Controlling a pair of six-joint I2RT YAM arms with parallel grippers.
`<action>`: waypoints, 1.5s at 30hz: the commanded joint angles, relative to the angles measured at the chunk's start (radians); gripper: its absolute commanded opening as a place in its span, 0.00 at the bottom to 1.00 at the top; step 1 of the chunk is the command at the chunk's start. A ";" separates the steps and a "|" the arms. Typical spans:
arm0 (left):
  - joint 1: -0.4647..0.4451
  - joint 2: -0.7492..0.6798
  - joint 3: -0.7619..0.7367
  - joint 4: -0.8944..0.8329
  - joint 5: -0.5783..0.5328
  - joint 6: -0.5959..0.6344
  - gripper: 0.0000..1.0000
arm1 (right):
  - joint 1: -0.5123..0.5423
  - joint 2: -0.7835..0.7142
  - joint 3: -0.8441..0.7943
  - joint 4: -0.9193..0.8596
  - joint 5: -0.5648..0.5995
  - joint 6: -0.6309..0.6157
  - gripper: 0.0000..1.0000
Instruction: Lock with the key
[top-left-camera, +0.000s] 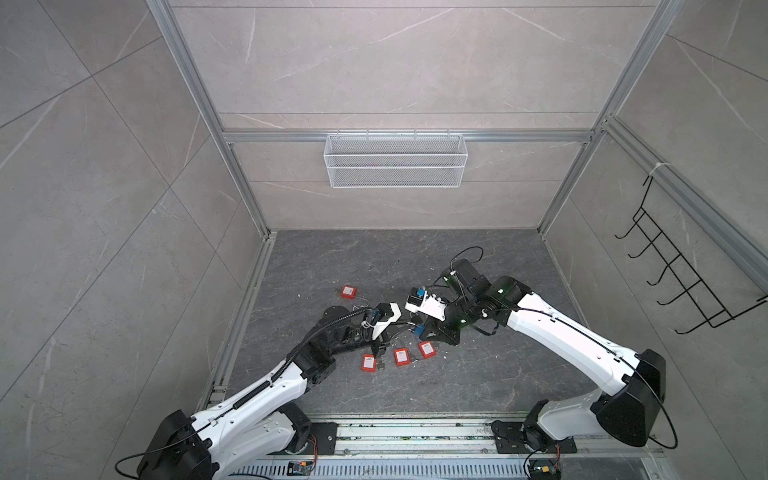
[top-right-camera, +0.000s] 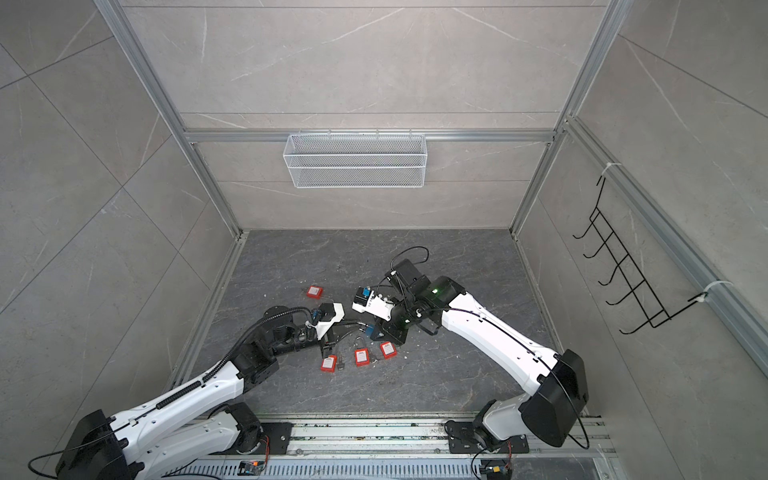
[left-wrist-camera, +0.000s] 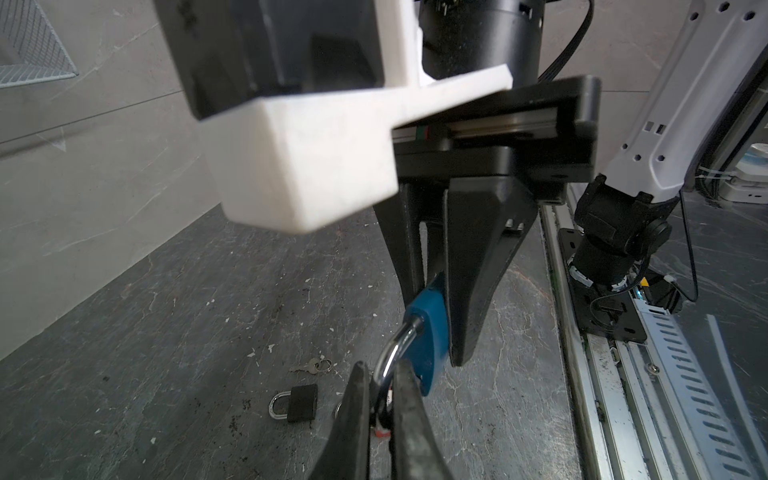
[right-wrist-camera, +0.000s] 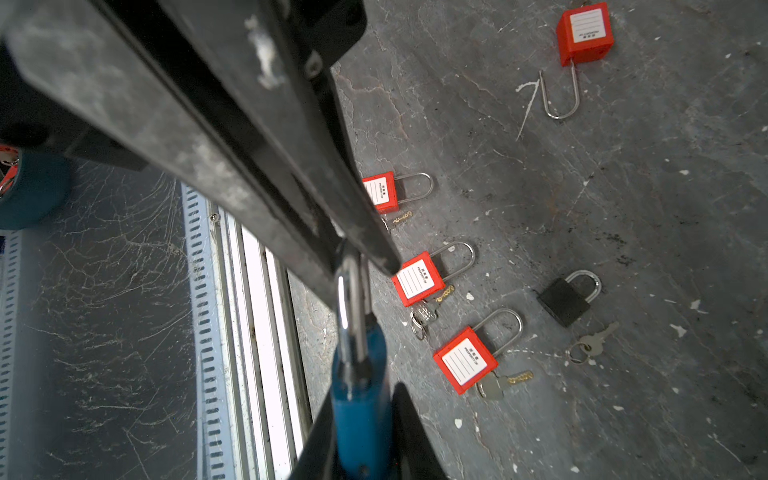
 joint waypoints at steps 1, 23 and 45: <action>-0.115 0.046 -0.038 -0.110 0.379 0.033 0.00 | -0.002 0.009 0.153 0.607 -0.164 0.084 0.00; -0.035 0.066 0.040 -0.158 0.479 0.005 0.00 | -0.029 0.037 0.218 0.473 -0.237 -0.090 0.00; 0.228 -0.021 0.234 -0.380 0.471 0.122 0.00 | -0.035 -0.185 -0.075 0.152 -0.043 -0.070 0.46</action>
